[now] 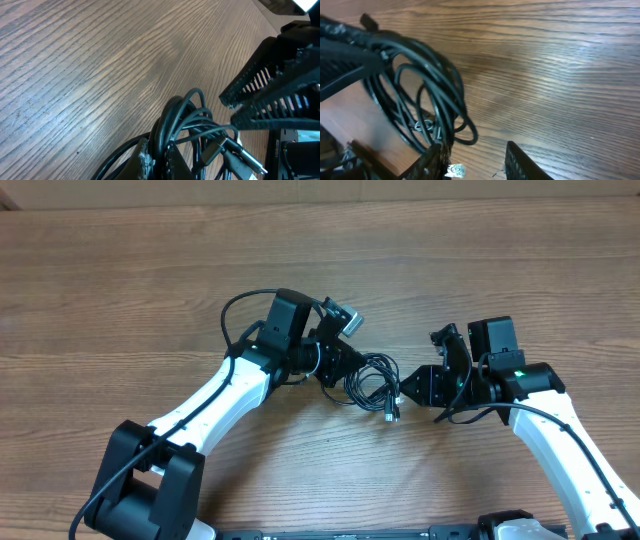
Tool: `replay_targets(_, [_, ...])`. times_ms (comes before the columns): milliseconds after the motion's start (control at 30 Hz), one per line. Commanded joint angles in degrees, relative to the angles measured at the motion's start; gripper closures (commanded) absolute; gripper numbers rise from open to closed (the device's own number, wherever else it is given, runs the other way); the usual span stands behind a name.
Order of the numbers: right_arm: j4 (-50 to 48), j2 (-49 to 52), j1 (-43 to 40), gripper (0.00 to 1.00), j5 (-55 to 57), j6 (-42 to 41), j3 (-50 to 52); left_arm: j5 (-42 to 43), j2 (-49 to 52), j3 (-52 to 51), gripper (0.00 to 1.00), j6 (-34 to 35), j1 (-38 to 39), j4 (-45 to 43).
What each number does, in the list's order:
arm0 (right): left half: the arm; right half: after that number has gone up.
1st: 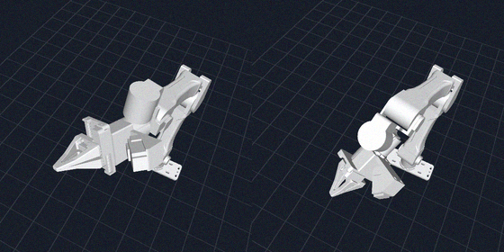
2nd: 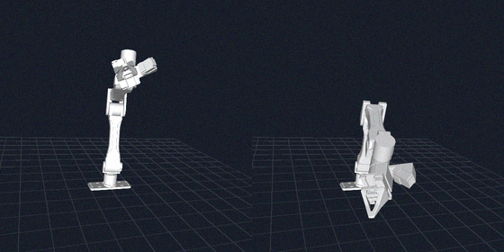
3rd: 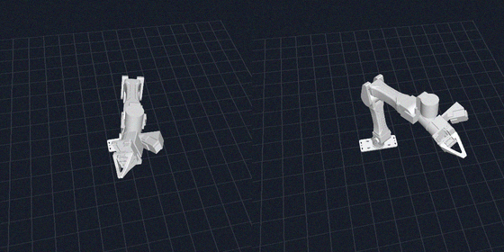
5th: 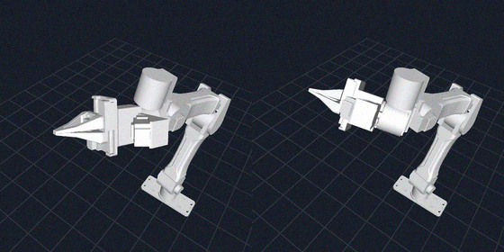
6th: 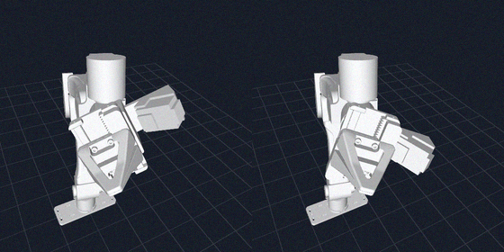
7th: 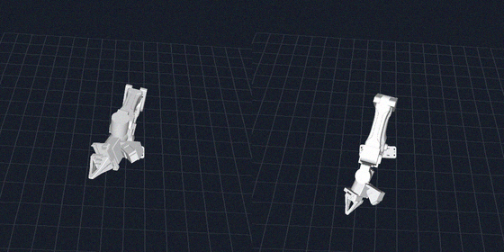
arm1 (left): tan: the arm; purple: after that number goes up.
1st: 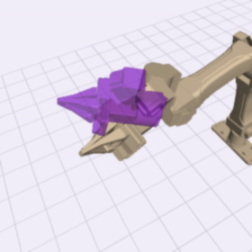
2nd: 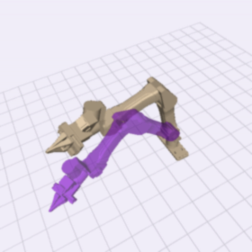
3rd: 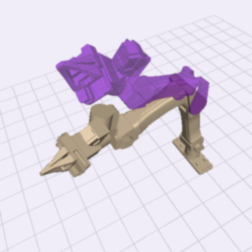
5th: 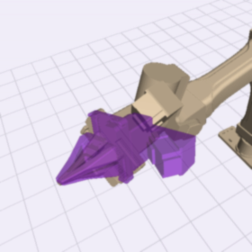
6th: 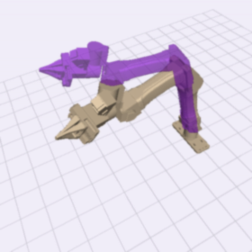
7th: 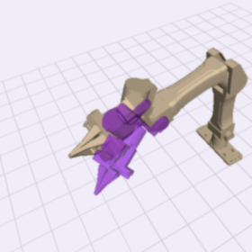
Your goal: Untangle cables
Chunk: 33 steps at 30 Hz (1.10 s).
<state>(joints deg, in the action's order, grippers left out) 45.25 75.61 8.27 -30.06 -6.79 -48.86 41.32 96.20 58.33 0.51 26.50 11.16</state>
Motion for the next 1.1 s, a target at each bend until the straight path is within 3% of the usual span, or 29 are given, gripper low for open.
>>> replay_targets(0, [-0.07, -0.55, -0.07, 0.65, -2.97, 2.69, -0.79, 0.55, -1.09, 1.22, 0.96, 0.35, 0.07, 0.17])
replay_targets(433, [-0.17, -0.55, -0.07, 0.65, -6.08, 5.60, -0.76, 1.42, -1.09, 1.22, 0.96, 0.39, 0.55, 0.42])
replay_targets(567, [-0.22, -0.52, -0.07, 0.71, -6.01, 5.60, -0.76, 8.44, -1.09, 1.22, 0.96, 2.21, 0.55, -2.23])
replay_targets(733, [-0.13, -0.52, -0.07, 0.79, -5.40, 5.62, -0.70, 9.79, -1.09, 1.22, 0.96, 2.97, 0.52, -2.84])
replay_targets(833, [-0.13, -0.52, -0.07, 0.96, -4.13, 5.55, -0.70, 9.70, -1.09, 1.22, 0.96, 2.95, 0.52, -2.80])
replay_targets(967, [0.35, -0.52, -0.09, 0.96, -0.83, 4.63, -0.70, 9.53, -1.09, 1.22, 0.96, 2.95, 0.46, -2.75])
replay_targets(1067, [1.27, -0.52, -0.09, 0.96, 5.68, -0.70, -0.70, 9.11, -1.09, 1.22, 0.96, 2.93, 0.13, -2.58])
